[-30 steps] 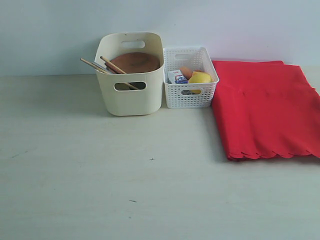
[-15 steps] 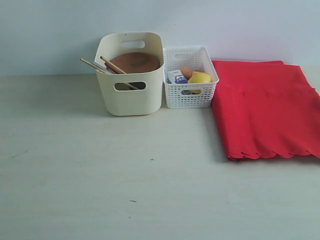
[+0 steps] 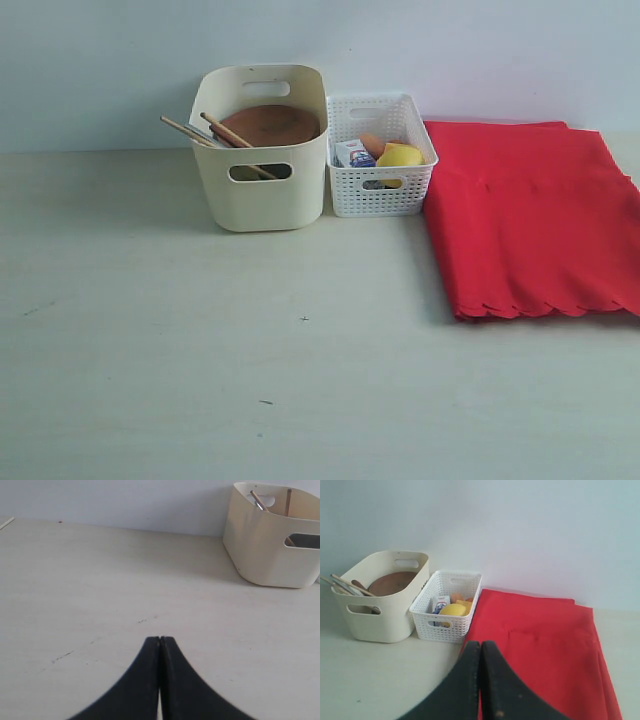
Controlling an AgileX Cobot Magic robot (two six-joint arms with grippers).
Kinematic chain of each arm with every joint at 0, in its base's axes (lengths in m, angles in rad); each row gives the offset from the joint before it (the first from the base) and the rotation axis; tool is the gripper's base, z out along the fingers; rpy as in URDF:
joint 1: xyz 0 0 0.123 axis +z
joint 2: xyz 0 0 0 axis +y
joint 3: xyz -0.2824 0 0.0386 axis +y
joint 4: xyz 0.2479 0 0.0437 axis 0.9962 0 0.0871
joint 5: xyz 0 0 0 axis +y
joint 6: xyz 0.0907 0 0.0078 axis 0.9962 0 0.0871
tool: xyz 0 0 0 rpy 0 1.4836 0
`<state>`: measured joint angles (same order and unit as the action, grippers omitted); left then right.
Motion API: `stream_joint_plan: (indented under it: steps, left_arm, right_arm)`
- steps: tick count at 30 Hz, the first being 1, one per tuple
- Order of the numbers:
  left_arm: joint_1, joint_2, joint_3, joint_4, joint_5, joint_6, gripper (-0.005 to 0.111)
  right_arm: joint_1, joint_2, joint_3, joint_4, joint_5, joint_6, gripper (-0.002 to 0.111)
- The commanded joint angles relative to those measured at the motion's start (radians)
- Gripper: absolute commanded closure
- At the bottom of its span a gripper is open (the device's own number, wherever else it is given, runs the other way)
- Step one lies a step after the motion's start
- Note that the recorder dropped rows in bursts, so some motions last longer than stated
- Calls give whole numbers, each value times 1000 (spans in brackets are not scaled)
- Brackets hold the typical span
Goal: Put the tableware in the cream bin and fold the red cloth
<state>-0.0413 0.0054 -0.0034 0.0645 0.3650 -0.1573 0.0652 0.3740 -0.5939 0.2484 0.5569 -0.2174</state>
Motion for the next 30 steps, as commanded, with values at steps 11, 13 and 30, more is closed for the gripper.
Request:
stream_joint_plan:
  steps: [11,13,30]
  left_arm:
    - [2,-5,3,1,-9,1,107]
    - [2,-5,3,1,-9,1,107]
    - [2,-5,3,1,-9,1,107]
  right_arm:
    - [5,-87,288,-212,-263,182,108]
    - [5,-132,338,-294,-284,259,108]
    - [-3,-374,594,-382,-322,316,108]
